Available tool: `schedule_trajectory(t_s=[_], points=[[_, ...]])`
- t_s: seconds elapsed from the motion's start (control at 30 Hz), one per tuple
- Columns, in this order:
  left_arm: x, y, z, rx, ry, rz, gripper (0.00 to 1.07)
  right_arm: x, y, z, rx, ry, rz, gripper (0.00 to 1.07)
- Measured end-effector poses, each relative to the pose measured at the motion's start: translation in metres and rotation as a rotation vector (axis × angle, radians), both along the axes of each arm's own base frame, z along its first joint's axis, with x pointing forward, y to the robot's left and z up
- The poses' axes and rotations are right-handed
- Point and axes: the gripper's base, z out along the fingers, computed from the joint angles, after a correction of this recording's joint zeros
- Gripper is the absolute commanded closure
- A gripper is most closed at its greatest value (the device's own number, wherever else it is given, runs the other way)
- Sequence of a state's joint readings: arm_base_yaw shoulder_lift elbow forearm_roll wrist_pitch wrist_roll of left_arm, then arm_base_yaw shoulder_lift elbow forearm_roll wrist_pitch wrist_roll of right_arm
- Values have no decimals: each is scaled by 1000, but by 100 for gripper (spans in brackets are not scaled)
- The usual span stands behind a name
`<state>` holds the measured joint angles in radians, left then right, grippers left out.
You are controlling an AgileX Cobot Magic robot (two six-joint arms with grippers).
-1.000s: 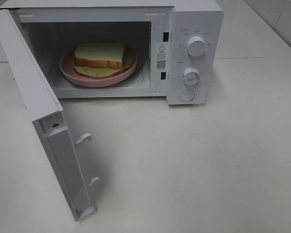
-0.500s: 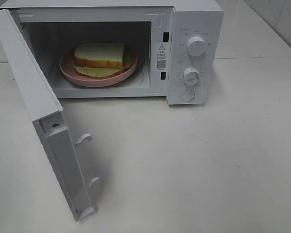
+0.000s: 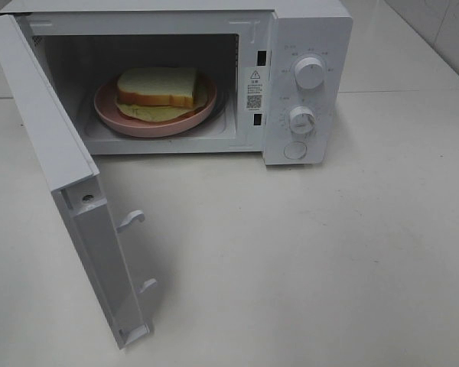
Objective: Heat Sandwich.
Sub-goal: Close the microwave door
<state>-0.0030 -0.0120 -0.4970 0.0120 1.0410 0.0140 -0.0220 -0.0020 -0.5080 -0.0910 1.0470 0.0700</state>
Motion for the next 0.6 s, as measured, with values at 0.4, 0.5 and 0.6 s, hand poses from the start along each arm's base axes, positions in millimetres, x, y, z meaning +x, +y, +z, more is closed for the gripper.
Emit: schedule_trajectory(t_s=[0.4, 0.5, 0.6], points=[[0, 0, 0, 0, 0, 0, 48, 0, 0, 0, 0, -2, -3, 31], [0, 0, 0, 0, 0, 0, 48, 0, 0, 0, 0, -2, -3, 31], [0, 0, 0, 0, 0, 0, 48, 0, 0, 0, 0, -2, -3, 31]])
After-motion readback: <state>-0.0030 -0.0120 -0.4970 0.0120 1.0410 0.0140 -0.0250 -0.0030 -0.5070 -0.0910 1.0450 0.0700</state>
